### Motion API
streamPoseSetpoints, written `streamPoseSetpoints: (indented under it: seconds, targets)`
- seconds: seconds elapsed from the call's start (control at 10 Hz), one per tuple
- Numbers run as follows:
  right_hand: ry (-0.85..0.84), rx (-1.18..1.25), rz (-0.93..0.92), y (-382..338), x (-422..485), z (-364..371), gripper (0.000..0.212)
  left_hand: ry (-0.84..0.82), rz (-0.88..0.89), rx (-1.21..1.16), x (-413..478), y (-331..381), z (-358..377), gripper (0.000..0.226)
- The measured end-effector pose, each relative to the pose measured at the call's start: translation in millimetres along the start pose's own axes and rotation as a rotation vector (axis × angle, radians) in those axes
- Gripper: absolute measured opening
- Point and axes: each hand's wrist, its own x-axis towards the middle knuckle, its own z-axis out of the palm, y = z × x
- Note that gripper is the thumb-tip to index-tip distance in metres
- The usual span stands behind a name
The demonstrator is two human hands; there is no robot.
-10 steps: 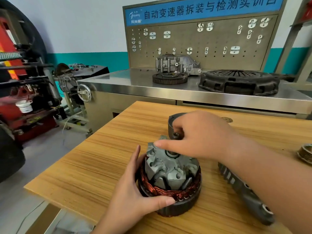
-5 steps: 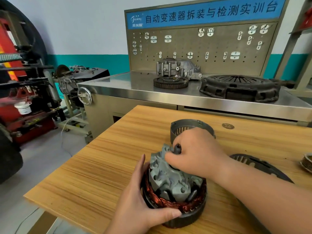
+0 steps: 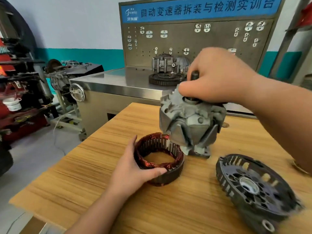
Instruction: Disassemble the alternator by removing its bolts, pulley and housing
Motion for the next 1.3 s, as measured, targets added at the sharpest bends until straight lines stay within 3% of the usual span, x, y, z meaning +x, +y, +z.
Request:
streamPoseSetpoints:
  seconds: [0.2, 0.4, 0.6, 0.7, 0.9, 1.2, 1.3]
  targets:
    - [-0.225, -0.097, 0.108, 19.8, -46.8, 73.1, 0.04, 0.176, -0.037, -0.002, 35.0, -13.9, 3.1, 0.113]
    - [-0.248, -0.023, 0.215, 37.6, -53.3, 106.9, 0.044, 0.201, -0.004, 0.015, 35.5, -14.7, 6.1, 0.117]
    - [-0.444, 0.059, 0.322, 46.0, -25.5, 122.6, 0.041, 0.191, -0.008, 0.025, 33.5, -11.3, 9.1, 0.112]
    - [-0.587, 0.081, 0.414, 52.9, -13.0, 127.6, 0.04, 0.218, 0.002, -0.027, 30.4, -11.5, 10.2, 0.089]
    - [-0.693, 0.082, 0.465, 68.2, -12.9, 122.4, 0.041, 0.244, 0.005, -0.035, 30.4, -12.2, 14.9, 0.104]
    - [-0.437, 0.316, 0.522, 85.2, -69.5, 90.4, 0.043, 0.261, -0.016, -0.092, 26.3, -9.9, 18.3, 0.101]
    - [-0.206, 0.47, 0.609, 94.2, -109.4, 76.3, 0.024, 0.321, -0.046, -0.102, 20.3, 1.0, 20.2, 0.096]
